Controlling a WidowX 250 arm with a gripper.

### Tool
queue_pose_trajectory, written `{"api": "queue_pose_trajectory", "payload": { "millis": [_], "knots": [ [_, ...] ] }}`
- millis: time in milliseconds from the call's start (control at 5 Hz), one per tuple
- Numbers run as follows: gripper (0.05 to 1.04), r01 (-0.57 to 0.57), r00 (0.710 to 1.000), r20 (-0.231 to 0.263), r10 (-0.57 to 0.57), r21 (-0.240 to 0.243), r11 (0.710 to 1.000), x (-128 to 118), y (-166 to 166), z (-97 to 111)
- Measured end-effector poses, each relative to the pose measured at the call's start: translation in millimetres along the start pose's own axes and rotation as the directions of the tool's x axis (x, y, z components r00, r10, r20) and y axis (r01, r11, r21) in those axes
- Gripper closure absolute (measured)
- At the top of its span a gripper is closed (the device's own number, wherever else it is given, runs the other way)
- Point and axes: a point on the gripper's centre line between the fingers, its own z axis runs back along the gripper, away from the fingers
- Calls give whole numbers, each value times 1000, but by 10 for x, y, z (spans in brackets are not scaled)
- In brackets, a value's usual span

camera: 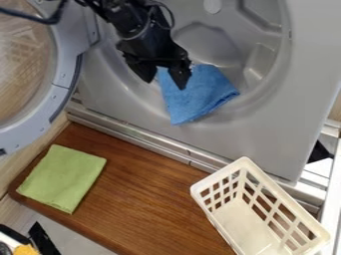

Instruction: Take the blue cloth out from the machine and put it in the white basket

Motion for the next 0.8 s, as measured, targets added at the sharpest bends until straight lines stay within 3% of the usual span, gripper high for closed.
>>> {"api": "queue_pose_trajectory", "payload": {
  "millis": [400, 800],
  "knots": [
    [83, -2, 997, -80, 1, -14, 1000, -23, -19, -331],
    [83, 31, 983, -183, -29, 7, 999, -97, -148, -580]
  ]
}}
